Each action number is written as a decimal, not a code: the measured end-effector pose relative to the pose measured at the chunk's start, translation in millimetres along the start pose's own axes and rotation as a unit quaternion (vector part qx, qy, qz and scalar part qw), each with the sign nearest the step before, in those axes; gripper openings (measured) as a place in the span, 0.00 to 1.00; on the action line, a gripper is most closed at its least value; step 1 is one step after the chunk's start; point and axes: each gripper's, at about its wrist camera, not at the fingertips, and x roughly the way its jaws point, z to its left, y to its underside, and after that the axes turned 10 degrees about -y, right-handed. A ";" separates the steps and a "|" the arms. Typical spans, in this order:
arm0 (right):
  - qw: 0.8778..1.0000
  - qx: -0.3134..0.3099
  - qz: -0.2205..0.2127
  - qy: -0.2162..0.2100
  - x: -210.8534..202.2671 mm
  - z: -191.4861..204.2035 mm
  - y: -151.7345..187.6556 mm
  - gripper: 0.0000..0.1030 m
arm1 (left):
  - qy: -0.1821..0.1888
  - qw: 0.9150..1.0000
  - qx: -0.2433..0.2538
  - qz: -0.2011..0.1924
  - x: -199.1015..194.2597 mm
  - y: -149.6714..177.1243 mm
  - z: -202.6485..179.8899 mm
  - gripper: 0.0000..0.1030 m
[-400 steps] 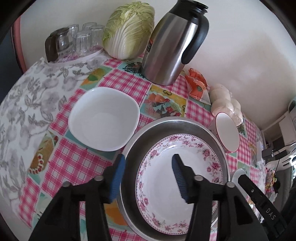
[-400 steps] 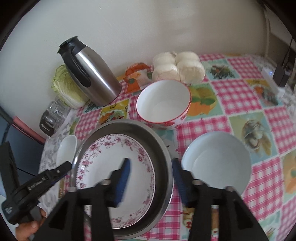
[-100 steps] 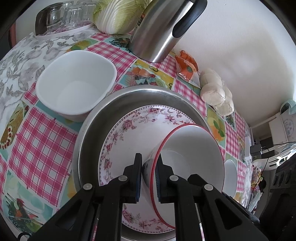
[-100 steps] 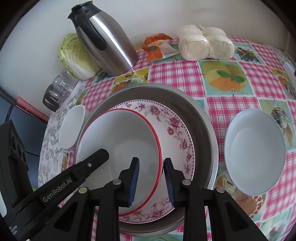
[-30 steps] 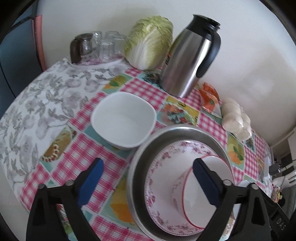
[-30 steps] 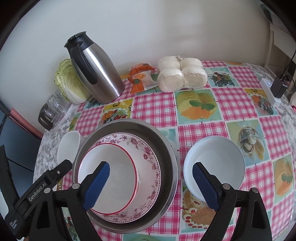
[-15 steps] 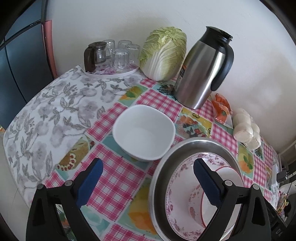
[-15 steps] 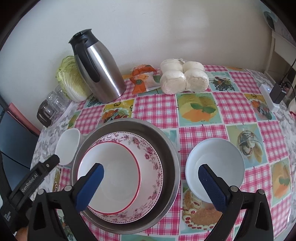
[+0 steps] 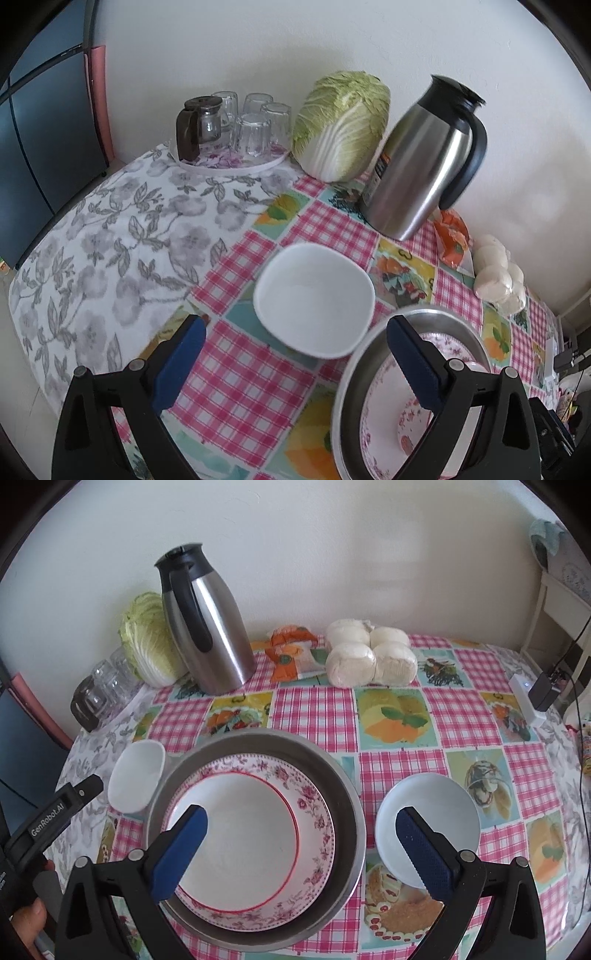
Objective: Organize plates and bowls
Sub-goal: 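Move the right tool to the white square bowl beside the tray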
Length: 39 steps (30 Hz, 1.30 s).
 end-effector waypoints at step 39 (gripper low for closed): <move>0.998 -0.023 0.053 0.015 71.7 104.7 -52.5 1.00 | 0.099 0.984 -0.116 0.096 91.1 -34.1 70.8 0.95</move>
